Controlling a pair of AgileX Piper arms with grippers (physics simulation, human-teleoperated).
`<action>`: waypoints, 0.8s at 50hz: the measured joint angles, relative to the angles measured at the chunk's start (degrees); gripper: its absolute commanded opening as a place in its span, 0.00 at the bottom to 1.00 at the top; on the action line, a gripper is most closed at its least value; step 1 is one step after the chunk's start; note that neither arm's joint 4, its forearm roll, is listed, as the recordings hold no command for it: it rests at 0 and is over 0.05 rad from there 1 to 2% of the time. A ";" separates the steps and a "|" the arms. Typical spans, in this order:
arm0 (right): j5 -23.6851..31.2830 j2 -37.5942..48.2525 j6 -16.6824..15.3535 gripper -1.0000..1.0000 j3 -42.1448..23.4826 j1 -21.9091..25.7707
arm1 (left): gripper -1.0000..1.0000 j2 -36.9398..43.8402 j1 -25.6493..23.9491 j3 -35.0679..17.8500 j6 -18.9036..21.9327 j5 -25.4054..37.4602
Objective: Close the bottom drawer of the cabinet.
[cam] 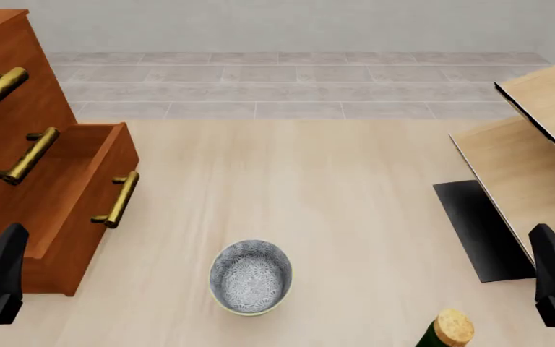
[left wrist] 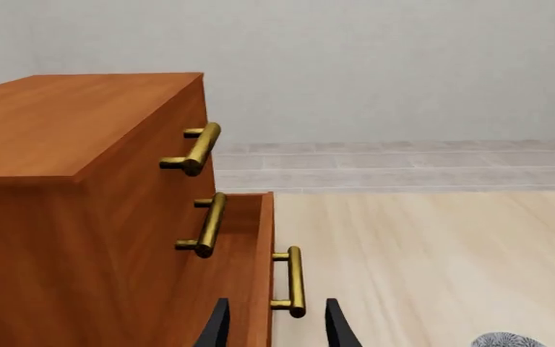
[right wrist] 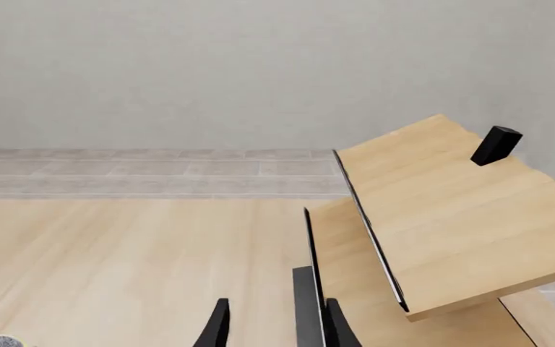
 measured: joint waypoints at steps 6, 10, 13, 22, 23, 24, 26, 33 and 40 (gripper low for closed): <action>-0.06 0.27 0.05 1.00 -0.03 0.14 | 1.00 -0.74 -0.21 -0.08 -0.64 0.32; -0.09 0.39 0.09 1.00 -0.07 0.22 | 1.00 -1.11 -0.36 -0.17 -0.93 0.50; -0.08 0.43 0.16 1.00 -0.09 0.27 | 1.00 -1.32 -0.47 -0.24 -1.07 0.62; -0.04 0.45 0.53 1.00 -0.11 0.30 | 1.00 -1.55 -1.13 -0.63 -1.31 0.89; -0.03 0.44 0.58 1.00 -0.12 0.31 | 1.00 -1.52 -1.32 -0.67 -1.37 0.87; -0.03 0.43 0.63 1.00 -0.13 0.31 | 1.00 -1.49 -1.52 -0.72 -1.43 0.85; 0.00 0.41 0.73 1.00 -0.15 0.31 | 1.00 -1.29 -1.89 -0.86 -1.54 0.71; 0.09 0.26 1.02 1.00 -0.16 0.31 | 1.00 0.20 -3.47 -1.29 -1.83 -0.64; 0.19 0.16 1.21 1.00 -0.19 0.35 | 1.00 2.60 -5.29 -1.45 -2.28 -3.10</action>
